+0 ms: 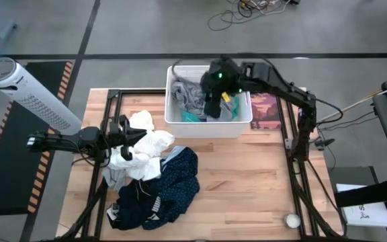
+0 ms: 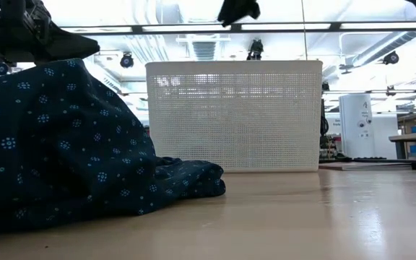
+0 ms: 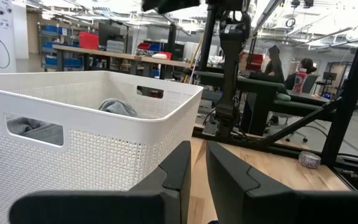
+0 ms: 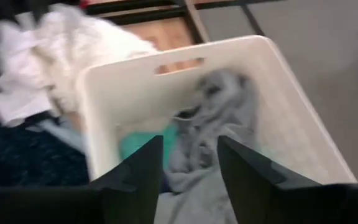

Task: Sort clothes
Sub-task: Move the dark blue patterned polo shirt from the middle left to the center of the table

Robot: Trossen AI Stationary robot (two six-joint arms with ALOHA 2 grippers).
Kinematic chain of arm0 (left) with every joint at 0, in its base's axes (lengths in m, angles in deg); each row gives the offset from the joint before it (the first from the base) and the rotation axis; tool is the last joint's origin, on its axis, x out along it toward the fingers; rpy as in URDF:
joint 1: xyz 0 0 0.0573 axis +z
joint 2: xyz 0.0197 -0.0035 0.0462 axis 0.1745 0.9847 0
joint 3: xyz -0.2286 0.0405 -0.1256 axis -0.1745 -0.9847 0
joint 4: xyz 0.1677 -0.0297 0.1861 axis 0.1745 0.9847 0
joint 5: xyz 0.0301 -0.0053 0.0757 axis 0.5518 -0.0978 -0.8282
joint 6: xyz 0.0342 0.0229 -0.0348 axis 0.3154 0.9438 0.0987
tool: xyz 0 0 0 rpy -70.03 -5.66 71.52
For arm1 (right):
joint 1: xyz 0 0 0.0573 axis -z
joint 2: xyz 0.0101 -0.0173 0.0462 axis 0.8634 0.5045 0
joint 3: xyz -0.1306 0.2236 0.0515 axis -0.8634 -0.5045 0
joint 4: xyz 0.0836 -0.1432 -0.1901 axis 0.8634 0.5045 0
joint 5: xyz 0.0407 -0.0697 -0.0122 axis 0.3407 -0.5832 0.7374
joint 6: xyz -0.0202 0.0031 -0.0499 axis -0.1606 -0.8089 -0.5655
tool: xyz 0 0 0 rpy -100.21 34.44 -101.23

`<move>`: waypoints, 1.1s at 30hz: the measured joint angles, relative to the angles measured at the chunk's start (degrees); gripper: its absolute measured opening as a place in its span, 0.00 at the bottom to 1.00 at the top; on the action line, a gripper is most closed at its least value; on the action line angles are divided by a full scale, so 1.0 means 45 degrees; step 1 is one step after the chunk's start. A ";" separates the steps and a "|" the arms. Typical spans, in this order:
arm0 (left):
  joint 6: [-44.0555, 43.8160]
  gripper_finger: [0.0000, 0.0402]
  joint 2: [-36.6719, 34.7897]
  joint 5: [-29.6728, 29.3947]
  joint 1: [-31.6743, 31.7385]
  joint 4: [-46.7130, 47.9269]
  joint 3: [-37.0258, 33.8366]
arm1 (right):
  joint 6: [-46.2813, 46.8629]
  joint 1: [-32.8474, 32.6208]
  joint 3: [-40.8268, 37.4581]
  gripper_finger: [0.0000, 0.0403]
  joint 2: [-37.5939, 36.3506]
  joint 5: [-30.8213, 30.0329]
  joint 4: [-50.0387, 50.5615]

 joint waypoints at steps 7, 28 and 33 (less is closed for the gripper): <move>0.0000 0.09 -0.0002 -0.0003 0.0003 -0.0003 0.0000 | -0.0265 -0.1896 -0.0623 0.13 0.0019 0.3015 -0.0898; 0.0000 0.09 -0.0005 0.0001 -0.0001 -0.0003 0.0000 | 0.1171 -0.6190 -0.8587 0.01 0.0053 0.2600 -1.1634; 0.0000 0.09 0.0000 0.0001 0.0003 -0.0003 0.0000 | 0.1976 -0.6667 -0.9486 0.01 0.0230 0.2605 -1.4024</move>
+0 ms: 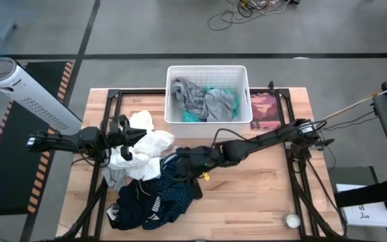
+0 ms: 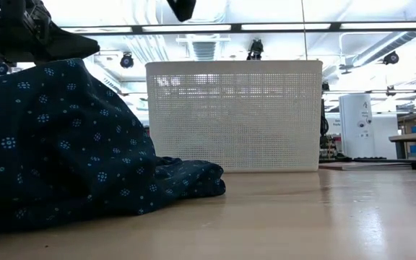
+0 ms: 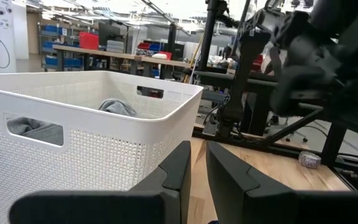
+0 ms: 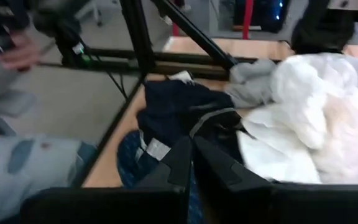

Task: Sort clothes
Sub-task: Move the dark blue patterned polo shirt from the middle left to the center of the table

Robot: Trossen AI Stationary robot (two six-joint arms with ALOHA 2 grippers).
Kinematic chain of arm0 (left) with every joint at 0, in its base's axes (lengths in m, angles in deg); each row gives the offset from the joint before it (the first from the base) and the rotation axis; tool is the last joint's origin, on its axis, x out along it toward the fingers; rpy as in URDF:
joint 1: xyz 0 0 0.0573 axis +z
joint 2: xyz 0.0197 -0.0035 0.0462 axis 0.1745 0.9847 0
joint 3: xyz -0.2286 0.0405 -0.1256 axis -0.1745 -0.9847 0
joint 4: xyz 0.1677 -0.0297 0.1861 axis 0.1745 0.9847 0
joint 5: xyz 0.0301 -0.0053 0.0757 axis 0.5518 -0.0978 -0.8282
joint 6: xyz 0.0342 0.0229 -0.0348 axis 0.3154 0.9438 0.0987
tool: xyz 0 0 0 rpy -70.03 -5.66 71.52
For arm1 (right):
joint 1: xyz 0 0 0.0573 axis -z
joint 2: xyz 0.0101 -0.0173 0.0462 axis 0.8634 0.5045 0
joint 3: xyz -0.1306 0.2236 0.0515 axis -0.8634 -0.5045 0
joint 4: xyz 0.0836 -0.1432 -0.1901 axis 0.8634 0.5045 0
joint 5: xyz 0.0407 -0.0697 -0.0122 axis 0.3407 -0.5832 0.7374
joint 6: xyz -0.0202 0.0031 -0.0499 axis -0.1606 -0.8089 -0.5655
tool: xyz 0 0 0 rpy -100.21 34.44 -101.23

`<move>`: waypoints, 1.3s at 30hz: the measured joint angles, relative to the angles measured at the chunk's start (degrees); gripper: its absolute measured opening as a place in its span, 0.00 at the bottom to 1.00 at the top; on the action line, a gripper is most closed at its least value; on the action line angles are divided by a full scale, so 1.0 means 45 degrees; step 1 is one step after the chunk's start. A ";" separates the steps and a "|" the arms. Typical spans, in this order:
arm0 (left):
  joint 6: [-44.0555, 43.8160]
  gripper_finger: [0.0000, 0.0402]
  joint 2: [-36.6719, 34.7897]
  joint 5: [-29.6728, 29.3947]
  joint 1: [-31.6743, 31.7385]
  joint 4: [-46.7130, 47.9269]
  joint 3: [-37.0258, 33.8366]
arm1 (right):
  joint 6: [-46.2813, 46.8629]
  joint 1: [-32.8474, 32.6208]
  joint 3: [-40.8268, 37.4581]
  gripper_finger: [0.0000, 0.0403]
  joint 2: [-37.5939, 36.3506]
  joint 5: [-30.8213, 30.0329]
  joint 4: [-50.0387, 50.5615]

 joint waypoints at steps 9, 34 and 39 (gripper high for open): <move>0.0123 0.09 0.0000 -0.0003 0.0000 -0.0033 0.0000 | 0.1321 -0.0287 0.0010 0.12 0.1550 -0.0007 -0.1049; 0.1468 0.09 0.0366 -0.0042 0.0000 -0.0604 0.0000 | 0.4603 -0.1256 0.0019 0.67 0.2287 -0.1554 0.0969; 0.1454 0.09 0.0766 -0.0052 0.0000 -0.0865 0.0000 | 0.4831 -0.1224 0.0024 0.66 0.3328 -0.1553 0.0944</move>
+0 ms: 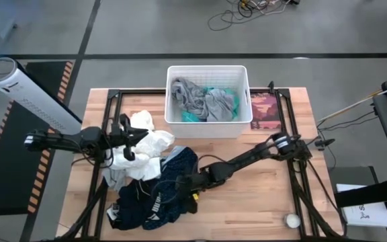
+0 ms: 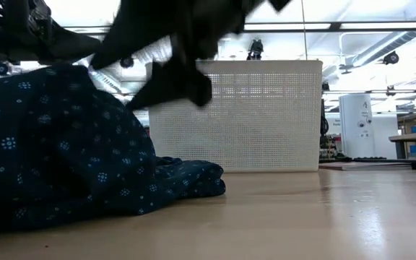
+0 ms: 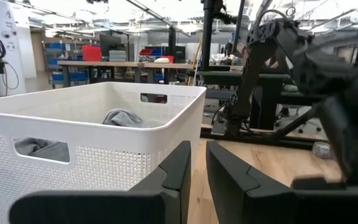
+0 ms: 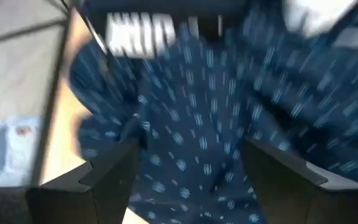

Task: Sort clothes
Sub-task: Move the dark blue patterned polo shirt from the middle left to the center of the table

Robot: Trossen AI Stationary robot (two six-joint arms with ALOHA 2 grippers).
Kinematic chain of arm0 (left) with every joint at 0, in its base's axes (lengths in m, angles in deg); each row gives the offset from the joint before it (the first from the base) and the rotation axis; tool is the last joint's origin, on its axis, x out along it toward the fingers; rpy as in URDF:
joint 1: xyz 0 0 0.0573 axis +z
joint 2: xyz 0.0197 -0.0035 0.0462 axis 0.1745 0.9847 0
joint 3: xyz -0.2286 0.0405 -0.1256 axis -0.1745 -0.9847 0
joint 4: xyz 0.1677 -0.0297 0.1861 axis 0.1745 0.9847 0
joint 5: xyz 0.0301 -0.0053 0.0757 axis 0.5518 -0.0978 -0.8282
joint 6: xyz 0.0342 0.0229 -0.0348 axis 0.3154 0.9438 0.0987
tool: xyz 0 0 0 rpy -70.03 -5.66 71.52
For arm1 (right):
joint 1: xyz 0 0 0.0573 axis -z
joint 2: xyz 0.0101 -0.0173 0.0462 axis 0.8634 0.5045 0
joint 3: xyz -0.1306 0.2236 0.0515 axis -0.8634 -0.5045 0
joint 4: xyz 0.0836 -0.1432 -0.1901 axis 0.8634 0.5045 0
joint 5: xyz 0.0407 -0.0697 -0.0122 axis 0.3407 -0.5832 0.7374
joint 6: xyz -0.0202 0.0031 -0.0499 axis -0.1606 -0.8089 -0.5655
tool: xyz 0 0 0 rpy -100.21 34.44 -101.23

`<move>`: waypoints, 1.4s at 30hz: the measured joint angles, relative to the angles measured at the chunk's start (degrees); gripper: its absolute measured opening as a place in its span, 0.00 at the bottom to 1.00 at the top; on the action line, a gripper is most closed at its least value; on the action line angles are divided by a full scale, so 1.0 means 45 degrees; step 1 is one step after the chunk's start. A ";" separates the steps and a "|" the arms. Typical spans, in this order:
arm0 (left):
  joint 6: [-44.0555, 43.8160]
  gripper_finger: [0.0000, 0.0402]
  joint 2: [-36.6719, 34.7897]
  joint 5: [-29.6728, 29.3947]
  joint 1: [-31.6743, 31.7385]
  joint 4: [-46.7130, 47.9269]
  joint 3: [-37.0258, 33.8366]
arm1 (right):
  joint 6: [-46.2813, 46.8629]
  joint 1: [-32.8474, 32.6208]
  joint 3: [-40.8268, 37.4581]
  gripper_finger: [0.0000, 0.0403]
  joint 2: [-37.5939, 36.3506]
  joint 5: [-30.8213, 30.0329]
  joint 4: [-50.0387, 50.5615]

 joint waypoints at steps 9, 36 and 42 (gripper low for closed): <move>0.0543 0.09 0.0715 -0.0334 0.0004 -0.0824 0.0000 | -0.0051 0.0410 0.1790 0.60 0.2087 0.2411 0.0293; 0.1125 0.09 0.1676 -0.0335 0.0005 -0.2096 0.0000 | -0.1980 0.0380 0.7402 0.01 -0.0446 -0.2081 1.5651; 0.0832 0.09 0.1958 -0.0333 0.0001 -0.2268 0.0000 | -0.1023 0.0160 0.7060 0.12 -0.1260 -0.3240 1.5617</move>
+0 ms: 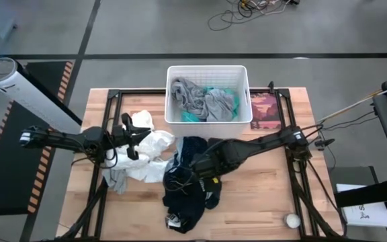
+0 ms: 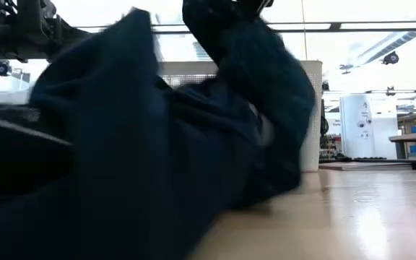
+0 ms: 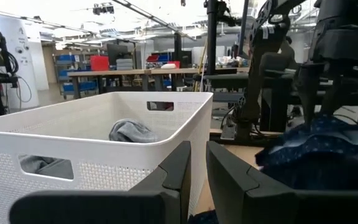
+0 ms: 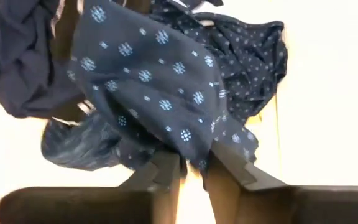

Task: Sort clothes
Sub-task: Move the dark blue patterned polo shirt from the middle left to the center of the table, then put the black striped sock into the laundry bin

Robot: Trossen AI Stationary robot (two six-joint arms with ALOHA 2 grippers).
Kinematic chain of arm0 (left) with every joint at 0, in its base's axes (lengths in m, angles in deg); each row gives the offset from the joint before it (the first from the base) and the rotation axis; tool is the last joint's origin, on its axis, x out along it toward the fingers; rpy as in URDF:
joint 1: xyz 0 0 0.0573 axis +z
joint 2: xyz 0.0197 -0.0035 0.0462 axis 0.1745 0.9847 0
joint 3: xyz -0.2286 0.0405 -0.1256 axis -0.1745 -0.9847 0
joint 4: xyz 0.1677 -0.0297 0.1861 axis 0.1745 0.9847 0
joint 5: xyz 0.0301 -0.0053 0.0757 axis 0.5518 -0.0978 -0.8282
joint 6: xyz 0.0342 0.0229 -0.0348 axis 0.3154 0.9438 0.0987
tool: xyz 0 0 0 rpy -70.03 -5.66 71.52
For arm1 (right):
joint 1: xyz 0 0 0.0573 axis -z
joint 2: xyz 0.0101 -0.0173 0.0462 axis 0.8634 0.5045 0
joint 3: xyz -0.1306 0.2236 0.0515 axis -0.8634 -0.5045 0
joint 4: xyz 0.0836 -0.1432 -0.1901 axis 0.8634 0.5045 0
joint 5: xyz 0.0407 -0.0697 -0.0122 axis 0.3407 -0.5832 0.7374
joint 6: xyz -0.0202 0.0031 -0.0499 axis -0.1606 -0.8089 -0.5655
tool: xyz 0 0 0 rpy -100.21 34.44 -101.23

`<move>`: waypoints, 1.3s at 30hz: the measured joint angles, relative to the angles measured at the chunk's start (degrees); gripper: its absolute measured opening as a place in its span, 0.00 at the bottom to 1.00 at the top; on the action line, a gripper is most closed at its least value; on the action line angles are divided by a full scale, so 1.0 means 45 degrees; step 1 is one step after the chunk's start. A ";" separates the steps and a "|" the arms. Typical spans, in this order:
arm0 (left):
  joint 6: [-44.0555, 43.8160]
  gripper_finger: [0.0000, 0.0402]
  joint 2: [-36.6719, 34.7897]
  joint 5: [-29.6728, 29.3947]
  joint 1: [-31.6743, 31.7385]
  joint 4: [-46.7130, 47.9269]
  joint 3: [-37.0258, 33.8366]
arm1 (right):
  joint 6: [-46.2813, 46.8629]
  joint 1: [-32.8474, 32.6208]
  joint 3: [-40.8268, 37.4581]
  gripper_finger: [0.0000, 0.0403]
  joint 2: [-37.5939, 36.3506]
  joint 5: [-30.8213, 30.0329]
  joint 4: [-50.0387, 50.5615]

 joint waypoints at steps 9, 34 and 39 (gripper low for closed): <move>-0.0237 0.09 0.0380 0.0003 0.0001 -0.0208 0.0000 | 0.0209 -0.0064 -0.0609 0.45 0.0496 0.0179 -0.1146; 0.0219 0.09 0.0754 0.0003 0.0000 -0.0731 0.0087 | -0.1299 0.0341 -0.0624 0.57 0.3552 0.3272 -0.7577; -0.0181 0.09 0.0883 0.0003 -0.0001 -0.0747 0.0087 | -0.1396 0.0374 -0.0614 0.39 0.3573 0.3249 -0.7229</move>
